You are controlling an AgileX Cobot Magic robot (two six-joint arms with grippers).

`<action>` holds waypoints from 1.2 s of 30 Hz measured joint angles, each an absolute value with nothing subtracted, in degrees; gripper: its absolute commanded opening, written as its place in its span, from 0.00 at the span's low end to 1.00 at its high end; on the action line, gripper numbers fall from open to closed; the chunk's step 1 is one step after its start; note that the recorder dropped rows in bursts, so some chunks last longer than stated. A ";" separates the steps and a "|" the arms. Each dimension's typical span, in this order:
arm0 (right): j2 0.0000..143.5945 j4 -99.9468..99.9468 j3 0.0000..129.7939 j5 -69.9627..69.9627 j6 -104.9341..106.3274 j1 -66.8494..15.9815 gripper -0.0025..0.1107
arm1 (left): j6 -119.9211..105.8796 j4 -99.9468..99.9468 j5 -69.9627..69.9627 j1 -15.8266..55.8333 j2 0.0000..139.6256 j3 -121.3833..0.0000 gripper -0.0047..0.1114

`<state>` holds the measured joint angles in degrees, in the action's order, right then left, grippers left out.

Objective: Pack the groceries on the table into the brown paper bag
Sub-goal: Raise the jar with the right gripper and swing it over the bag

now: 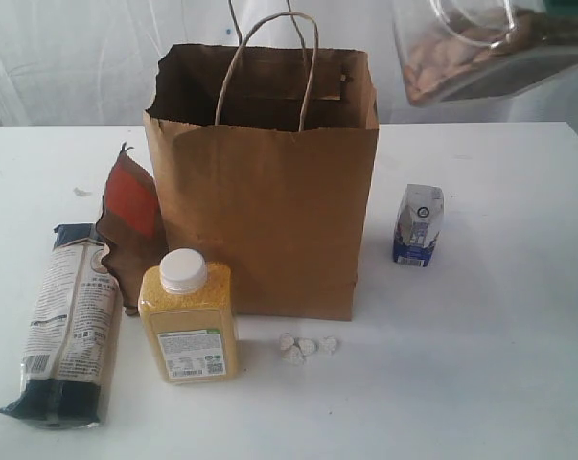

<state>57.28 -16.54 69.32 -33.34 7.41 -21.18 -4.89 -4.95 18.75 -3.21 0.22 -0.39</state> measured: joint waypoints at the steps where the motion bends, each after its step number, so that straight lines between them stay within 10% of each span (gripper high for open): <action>1: 57.81 -17.41 69.68 -34.50 9.22 -21.18 0.07 | -4.89 -4.95 18.75 -3.21 0.22 -0.39 0.04; 36: 74.24 -34.03 73.53 -13.72 39.91 -22.05 0.07 | -4.89 -4.95 18.75 -3.21 0.22 -0.39 0.04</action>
<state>74.24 -34.03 73.53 -13.72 39.91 -22.05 -4.89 -4.95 18.75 -3.21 0.22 -0.39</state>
